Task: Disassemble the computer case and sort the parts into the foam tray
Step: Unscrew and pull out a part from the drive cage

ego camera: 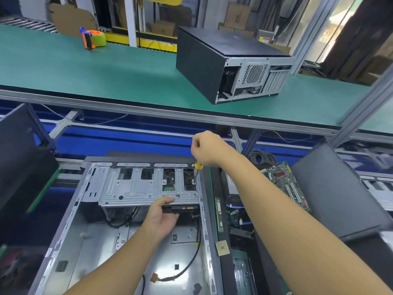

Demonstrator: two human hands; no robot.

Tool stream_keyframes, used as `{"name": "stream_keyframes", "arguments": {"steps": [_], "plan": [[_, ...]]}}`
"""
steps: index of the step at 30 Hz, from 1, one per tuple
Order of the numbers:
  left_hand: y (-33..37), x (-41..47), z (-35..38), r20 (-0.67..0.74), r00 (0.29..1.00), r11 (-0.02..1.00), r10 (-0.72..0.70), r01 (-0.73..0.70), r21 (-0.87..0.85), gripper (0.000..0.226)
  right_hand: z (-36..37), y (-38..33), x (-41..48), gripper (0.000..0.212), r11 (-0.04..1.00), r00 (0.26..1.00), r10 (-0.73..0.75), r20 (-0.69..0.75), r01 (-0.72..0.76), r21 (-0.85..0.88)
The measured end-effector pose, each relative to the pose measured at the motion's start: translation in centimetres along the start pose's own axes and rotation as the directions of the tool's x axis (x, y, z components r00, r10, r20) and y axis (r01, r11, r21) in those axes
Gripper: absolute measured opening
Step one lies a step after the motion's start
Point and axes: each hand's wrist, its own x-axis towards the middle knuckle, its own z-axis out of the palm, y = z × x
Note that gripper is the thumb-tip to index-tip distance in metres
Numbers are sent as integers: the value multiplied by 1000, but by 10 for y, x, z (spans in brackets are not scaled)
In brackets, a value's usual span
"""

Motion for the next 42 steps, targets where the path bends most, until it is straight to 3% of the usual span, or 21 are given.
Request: {"name": "stream_keyframes", "arguments": {"steps": [3, 6, 8, 10, 13, 15, 20, 23, 26, 28, 31, 33, 35, 39, 42], "plan": [[-1, 4, -2, 12, 1000, 1000, 3, -2, -29, 26, 9, 4, 2, 28, 1000, 999, -29, -40, 29, 1], [-2, 4, -3, 26, 1000, 999, 9, -8, -40, 28, 17, 6, 3, 29, 946, 985, -19, -172, -38, -322], [-2, 4, -3, 27, 1000, 999, 4, -3, -37, 33, 17, 5, 4, 21, 954, 981, -5, -195, -54, -293], [-2, 4, -3, 33, 999, 1000, 1, 0, -28, 31, 13, 2, 6, 17, 985, 993, 26, -119, -45, -168], [-1, 5, -4, 37, 999, 1000, -4, 5, -15, 31, 3, -3, 7, 28, 995, 996, 74, 57, -70, -77], [-1, 6, -5, 38, 999, 1000, -9, 9, -5, 35, 5, -3, 6, 31, 993, 997, 58, 50, -52, -108], [0, 5, -5, 44, 999, 1000, -19, 20, -7, 35, 13, -2, 2, 34, 895, 995, -20, -99, -26, -445], [0, 5, -4, 41, 999, 1000, -17, 17, 0, 34, 11, -3, 5, 23, 976, 995, 49, -91, -68, -208], [0, 4, -4, 43, 999, 1000, -17, 17, -2, 32, 1, -2, 6, 33, 998, 993, 55, 102, -56, 4], [0, 4, -4, 43, 999, 1000, -17, 17, -4, 34, -1, -2, 4, 35, 997, 986, 69, 150, -61, -56], [0, 3, -3, 42, 999, 1000, -16, 16, -2, 33, 4, 0, 2, 54, 951, 990, 140, -27, -142, -275], [0, 2, -2, 47, 999, 1000, -15, 15, -1, 34, 9, 0, 3, 41, 929, 987, 128, -94, -152, -337], [1, 1, -2, 47, 999, 1000, -18, 18, -4, 35, 11, 0, 5, 24, 952, 992, 85, -92, -108, -285], [1, 1, -2, 43, 999, 1000, -28, 28, 0, 35, 3, -3, 4, 15, 974, 999, -15, 50, 26, -225], [2, 1, -3, 38, 999, 1000, -27, 27, -5, 33, -6, -4, 0, 33, 983, 983, -23, 181, 55, -175]]}}
